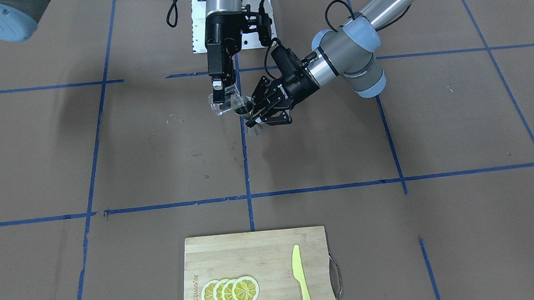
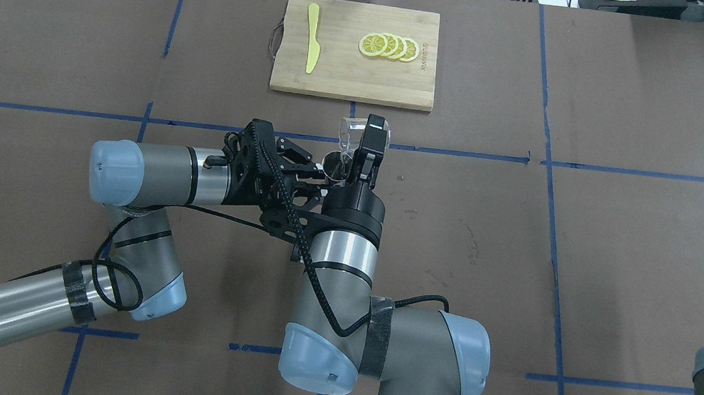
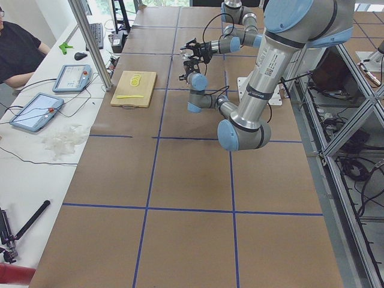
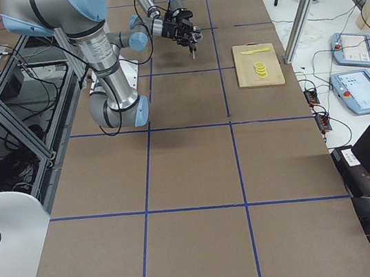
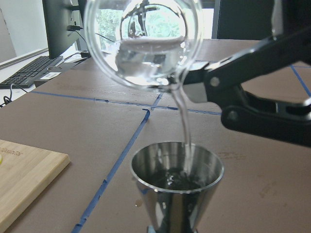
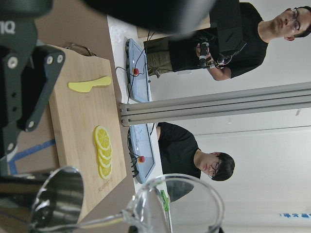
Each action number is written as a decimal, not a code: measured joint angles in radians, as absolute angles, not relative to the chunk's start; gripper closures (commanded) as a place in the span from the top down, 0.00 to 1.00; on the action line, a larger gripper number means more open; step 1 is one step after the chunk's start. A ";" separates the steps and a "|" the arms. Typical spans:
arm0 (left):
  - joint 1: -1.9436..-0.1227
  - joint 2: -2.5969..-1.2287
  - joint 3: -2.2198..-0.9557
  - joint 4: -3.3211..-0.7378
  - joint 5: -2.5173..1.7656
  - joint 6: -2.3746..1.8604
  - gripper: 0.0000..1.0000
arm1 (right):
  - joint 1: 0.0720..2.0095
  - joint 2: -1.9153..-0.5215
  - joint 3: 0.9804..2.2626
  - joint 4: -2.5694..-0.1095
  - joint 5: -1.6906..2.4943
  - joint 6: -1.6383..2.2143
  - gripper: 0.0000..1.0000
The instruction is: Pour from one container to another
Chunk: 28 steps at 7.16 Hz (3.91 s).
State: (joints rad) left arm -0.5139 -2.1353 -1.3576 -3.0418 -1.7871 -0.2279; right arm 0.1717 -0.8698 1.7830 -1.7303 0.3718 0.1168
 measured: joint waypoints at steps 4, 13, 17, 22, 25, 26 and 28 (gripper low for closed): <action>-0.514 -2.135 -1.358 -3.042 -1.787 -0.227 0.00 | 0.172 -0.869 1.783 -1.728 0.371 0.115 0.00; -0.515 -2.134 -1.359 -3.044 -1.787 -0.227 0.00 | 0.262 -0.973 1.897 -1.481 0.572 0.373 0.00; -0.534 -2.126 -1.370 -3.048 -1.789 -0.230 0.00 | 0.265 -1.095 1.936 -1.345 0.578 0.473 0.00; -0.689 -1.897 -1.524 -3.051 -1.878 -0.232 0.00 | 0.265 -1.104 1.940 -1.339 0.577 0.488 0.00; -0.718 -1.631 -1.594 -3.252 -1.879 -0.309 0.00 | 0.265 -1.107 1.945 -1.339 0.575 0.496 0.00; -0.719 -1.543 -1.603 -3.338 -1.852 -0.357 0.00 | 0.265 -1.110 1.945 -1.339 0.574 0.505 0.00; -0.717 -1.415 -1.613 -3.460 -1.712 -0.491 0.00 | 0.265 -1.115 1.944 -1.339 0.574 0.510 0.00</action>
State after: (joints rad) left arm -0.7166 -1.4154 -1.6128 -3.4604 -1.7118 -0.4908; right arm 0.2654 -1.1146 1.9437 -1.3392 0.5738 0.5101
